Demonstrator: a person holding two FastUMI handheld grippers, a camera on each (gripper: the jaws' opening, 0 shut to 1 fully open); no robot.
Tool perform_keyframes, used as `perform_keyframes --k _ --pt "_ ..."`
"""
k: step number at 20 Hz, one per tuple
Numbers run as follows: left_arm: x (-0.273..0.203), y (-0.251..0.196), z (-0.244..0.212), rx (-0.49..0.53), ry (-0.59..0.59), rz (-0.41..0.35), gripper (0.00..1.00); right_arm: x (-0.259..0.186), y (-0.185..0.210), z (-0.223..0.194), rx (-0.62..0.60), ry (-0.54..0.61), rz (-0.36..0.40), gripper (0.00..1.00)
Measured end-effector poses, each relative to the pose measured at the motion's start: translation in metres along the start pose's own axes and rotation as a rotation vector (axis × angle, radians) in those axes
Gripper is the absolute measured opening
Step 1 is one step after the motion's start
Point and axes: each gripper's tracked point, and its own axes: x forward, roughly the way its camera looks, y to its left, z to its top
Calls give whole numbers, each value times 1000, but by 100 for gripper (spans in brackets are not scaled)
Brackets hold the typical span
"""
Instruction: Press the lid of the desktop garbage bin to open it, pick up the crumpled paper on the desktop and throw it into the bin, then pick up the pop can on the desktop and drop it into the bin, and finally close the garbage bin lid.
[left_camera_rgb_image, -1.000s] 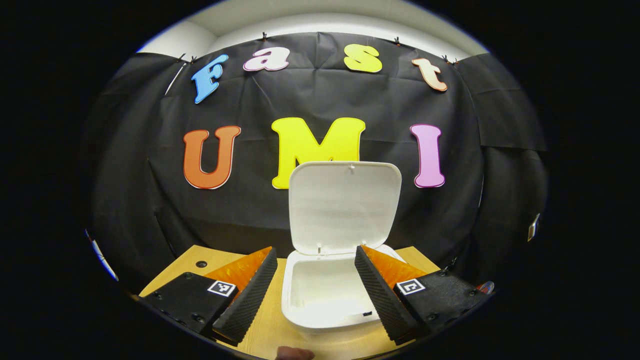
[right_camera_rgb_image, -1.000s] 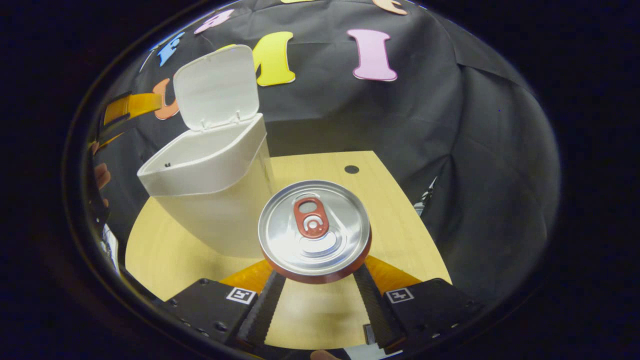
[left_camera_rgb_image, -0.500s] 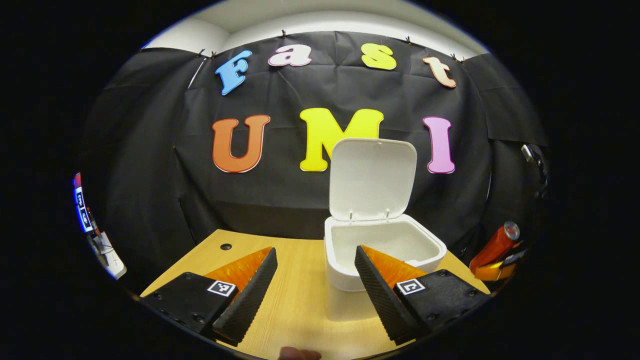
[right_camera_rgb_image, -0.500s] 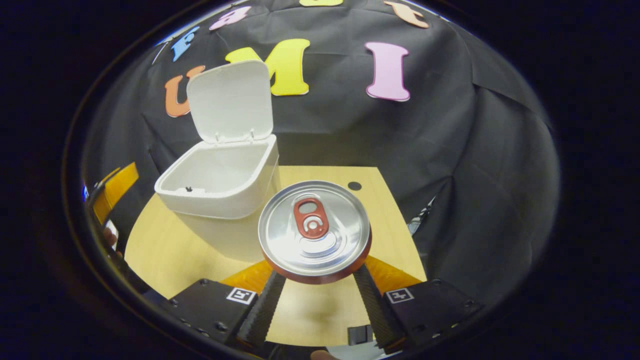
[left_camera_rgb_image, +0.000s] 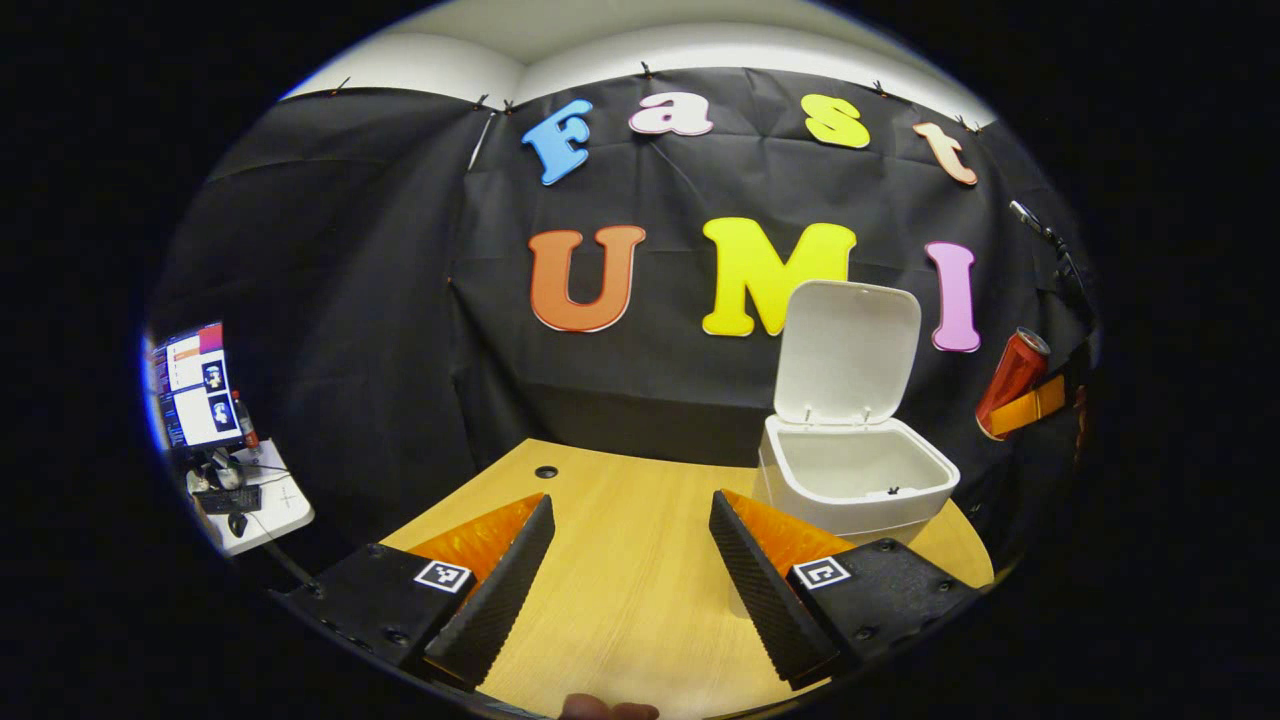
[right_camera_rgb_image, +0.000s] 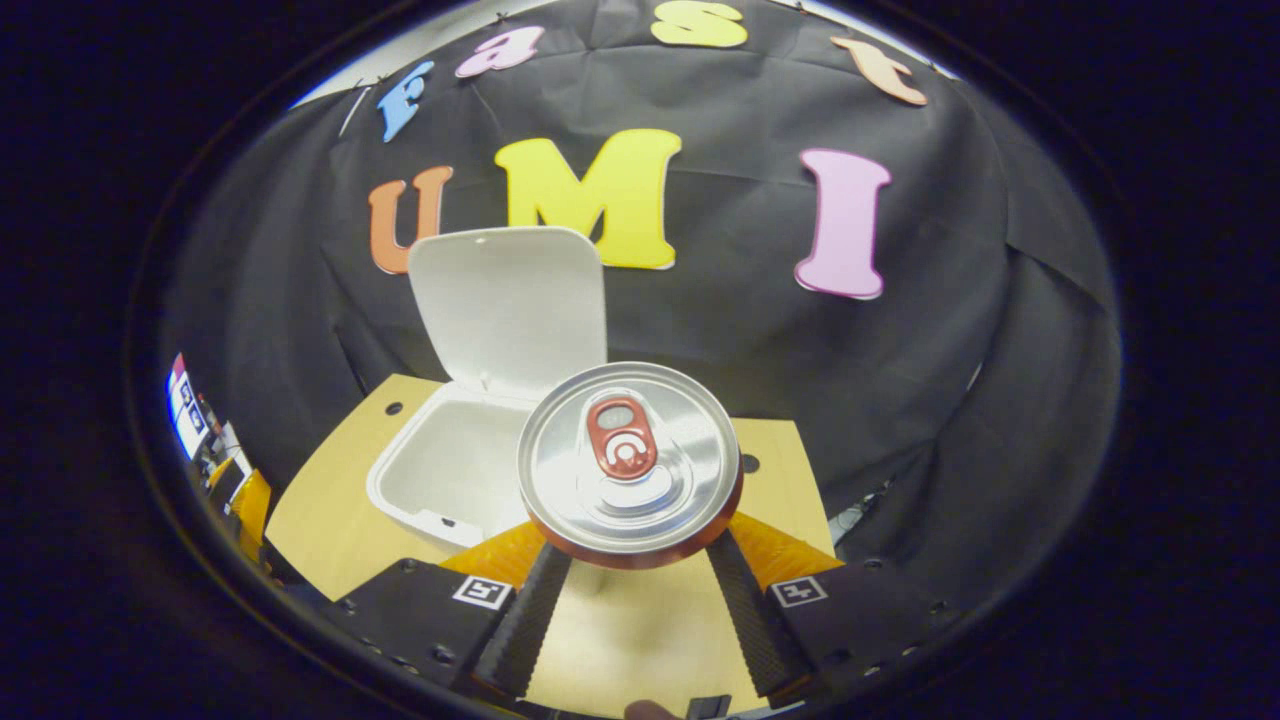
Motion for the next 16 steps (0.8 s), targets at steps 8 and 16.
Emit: perform_keyframes --k 8,16 --pt "-36 81 11 -30 -11 223 100 42 106 16 -71 37 179 78" --pt "-54 105 30 -21 -49 300 100 68 129 19 -37 76 188 78"
